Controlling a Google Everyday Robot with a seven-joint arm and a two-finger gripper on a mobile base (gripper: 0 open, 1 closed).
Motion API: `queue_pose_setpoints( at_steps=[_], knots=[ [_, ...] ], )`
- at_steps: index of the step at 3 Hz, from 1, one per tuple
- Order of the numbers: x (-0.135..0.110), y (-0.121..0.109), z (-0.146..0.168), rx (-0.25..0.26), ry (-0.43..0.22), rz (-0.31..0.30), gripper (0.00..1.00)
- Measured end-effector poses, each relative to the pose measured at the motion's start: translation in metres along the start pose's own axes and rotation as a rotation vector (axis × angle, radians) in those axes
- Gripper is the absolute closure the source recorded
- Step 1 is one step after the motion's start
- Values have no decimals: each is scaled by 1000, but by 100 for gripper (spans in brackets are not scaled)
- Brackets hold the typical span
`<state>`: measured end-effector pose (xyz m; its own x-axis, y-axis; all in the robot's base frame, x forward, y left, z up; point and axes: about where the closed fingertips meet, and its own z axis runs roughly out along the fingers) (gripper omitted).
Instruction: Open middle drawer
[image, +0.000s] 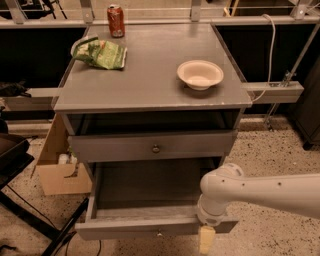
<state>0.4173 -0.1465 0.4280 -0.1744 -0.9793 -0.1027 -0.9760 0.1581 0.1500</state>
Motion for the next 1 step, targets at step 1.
queue_pose_setpoints(
  at_steps=[1],
  knots=[
    [23,37,-76,50,-39,-57,0]
  ],
)
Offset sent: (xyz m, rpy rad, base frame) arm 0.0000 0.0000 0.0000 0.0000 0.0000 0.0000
